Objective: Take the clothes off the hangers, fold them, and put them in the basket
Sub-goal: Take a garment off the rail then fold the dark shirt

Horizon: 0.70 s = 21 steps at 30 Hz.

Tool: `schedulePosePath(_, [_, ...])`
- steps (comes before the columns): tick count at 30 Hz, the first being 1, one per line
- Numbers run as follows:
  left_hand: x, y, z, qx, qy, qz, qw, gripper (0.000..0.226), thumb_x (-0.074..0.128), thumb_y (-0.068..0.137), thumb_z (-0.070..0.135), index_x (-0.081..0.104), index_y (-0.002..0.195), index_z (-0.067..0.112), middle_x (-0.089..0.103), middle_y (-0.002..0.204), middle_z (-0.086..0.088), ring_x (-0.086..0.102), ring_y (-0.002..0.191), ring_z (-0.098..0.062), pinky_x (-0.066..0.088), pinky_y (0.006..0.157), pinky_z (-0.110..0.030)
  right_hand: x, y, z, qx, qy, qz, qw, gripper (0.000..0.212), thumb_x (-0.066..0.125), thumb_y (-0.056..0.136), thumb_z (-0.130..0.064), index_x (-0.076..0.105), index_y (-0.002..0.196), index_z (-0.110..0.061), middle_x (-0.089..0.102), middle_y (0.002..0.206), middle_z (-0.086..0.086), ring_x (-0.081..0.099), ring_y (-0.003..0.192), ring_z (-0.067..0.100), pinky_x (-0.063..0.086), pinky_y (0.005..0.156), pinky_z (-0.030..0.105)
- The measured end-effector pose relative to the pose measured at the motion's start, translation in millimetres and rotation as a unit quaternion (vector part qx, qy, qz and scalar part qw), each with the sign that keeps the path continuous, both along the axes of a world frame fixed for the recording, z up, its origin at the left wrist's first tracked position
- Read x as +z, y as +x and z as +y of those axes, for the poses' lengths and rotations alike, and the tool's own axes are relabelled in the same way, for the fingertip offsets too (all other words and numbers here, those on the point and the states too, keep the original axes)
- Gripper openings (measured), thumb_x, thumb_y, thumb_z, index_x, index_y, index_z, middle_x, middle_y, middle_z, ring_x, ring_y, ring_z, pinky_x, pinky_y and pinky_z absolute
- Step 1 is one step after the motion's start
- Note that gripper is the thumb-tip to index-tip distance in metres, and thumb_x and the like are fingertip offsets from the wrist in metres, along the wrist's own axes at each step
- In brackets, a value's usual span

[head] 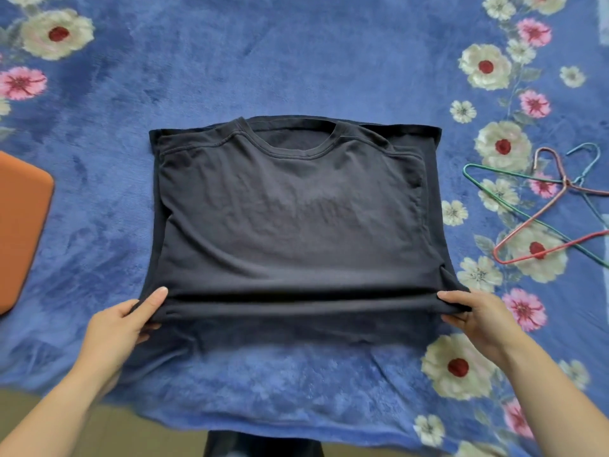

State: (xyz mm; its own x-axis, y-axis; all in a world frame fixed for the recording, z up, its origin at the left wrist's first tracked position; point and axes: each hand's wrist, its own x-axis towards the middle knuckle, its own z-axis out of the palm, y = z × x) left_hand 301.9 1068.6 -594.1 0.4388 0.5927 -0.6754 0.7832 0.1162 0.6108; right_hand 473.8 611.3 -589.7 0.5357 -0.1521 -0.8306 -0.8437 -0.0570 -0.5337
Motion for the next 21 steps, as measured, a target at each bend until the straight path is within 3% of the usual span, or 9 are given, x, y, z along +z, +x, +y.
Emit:
schedulePosePath(3, [1.2,-19.6,2.6,0.072,-0.026,0.007,0.997,0.039,0.077,0.080,0.027,0.065,0.089,-0.009,0.069,0.088,-0.014,0.061,0.080,-0.024,0.051,0.085,-0.039,4.2,-23.3,-7.9,0.042,-0.014,0.035,0.998,0.027,0.073,0.064,0.000,0.054,0.078,-0.012,0.060,0.066,0.006,0.060,0.055,0.019,0.047,0.047,0.027])
schedulePosePath(6, [-5.2,-34.8,-6.2,0.098,-0.009,0.050,0.994,0.035,0.079,0.079,0.022,0.060,0.087,-0.006,0.061,0.086,-0.014,0.051,0.070,-0.022,0.045,0.071,-0.031,-0.8,-51.4,-6.1,0.084,-0.081,0.069,0.991,0.038,0.071,0.068,0.009,0.049,0.085,-0.016,0.061,0.084,0.009,0.057,0.065,0.024,0.038,0.054,0.029])
schedulePosePath(8, [-9.8,-28.7,-19.9,0.076,0.094,0.076,0.990,0.029,0.079,0.079,0.019,0.058,0.094,0.006,0.061,0.105,-0.017,0.056,0.088,-0.028,0.043,0.079,-0.037,-2.6,-58.3,0.6,0.068,-0.086,0.069,0.992,0.048,0.069,0.063,0.011,0.053,0.103,-0.010,0.067,0.095,0.010,0.062,0.076,0.026,0.046,0.063,0.032])
schedulePosePath(10, [-11.3,-12.0,-41.5,-0.006,0.244,0.062,0.968,0.046,0.073,0.078,0.024,0.051,0.116,0.012,0.048,0.132,-0.016,0.042,0.121,-0.032,0.035,0.097,-0.047,-2.0,-55.1,8.2,0.032,-0.045,0.059,0.997,0.053,0.069,0.060,0.002,0.054,0.110,-0.003,0.068,0.090,0.012,0.066,0.070,0.025,0.050,0.060,0.030])
schedulePosePath(13, [-12.0,21.5,-84.6,-0.202,0.364,-0.040,0.908,0.061,0.061,0.077,0.027,0.046,0.134,0.013,0.034,0.147,-0.015,0.029,0.136,-0.031,0.028,0.105,-0.053,4.7,-41.4,19.7,-0.002,-0.002,0.048,0.999,0.021,0.071,0.078,-0.019,0.062,0.095,-0.011,0.066,0.081,0.010,0.061,0.045,0.012,0.042,0.038,0.016])
schedulePosePath(16, [-31.0,52.5,-126.6,-0.438,0.393,-0.125,0.799,0.056,0.049,0.088,0.028,0.042,0.142,0.012,0.030,0.154,-0.018,0.025,0.143,-0.034,0.029,0.109,-0.053,1.1,-27.9,27.8,0.041,-0.043,0.021,0.998,0.048,0.082,0.064,-0.045,0.071,0.093,-0.008,0.074,0.092,0.009,0.069,0.068,0.019,0.053,0.063,0.028])
schedulePosePath(17, [-38.7,63.3,-135.9,-0.506,0.392,-0.131,0.757,0.058,0.042,0.092,0.032,0.037,0.147,0.014,0.026,0.157,-0.016,0.021,0.146,-0.033,0.024,0.112,-0.051,3.4,-23.5,31.3,0.045,-0.063,0.019,0.997,0.054,0.084,0.058,-0.044,0.073,0.096,-0.007,0.075,0.094,0.010,0.070,0.078,0.025,0.055,0.076,0.036])
schedulePosePath(19, [-56.0,82.6,-144.0,-0.601,0.385,-0.108,0.692,0.060,0.026,0.097,0.040,0.025,0.154,0.019,0.014,0.162,-0.011,0.009,0.150,-0.028,0.009,0.118,-0.046,10.3,-14.1,38.9,0.051,-0.058,0.028,0.997,0.047,0.083,0.061,-0.033,0.074,0.099,-0.006,0.076,0.092,0.012,0.071,0.081,0.029,0.054,0.083,0.040])
schedulePosePath(21, [-65.5,95.9,-144.6,-0.640,0.372,-0.057,0.670,0.065,0.006,0.095,0.046,0.005,0.156,0.024,-0.005,0.164,-0.007,-0.009,0.150,-0.023,-0.007,0.118,-0.042,17.0,-4.1,47.5,0.067,-0.025,0.069,0.995,0.048,0.082,0.058,-0.022,0.072,0.101,-0.002,0.075,0.094,0.015,0.070,0.079,0.029,0.053,0.083,0.040])
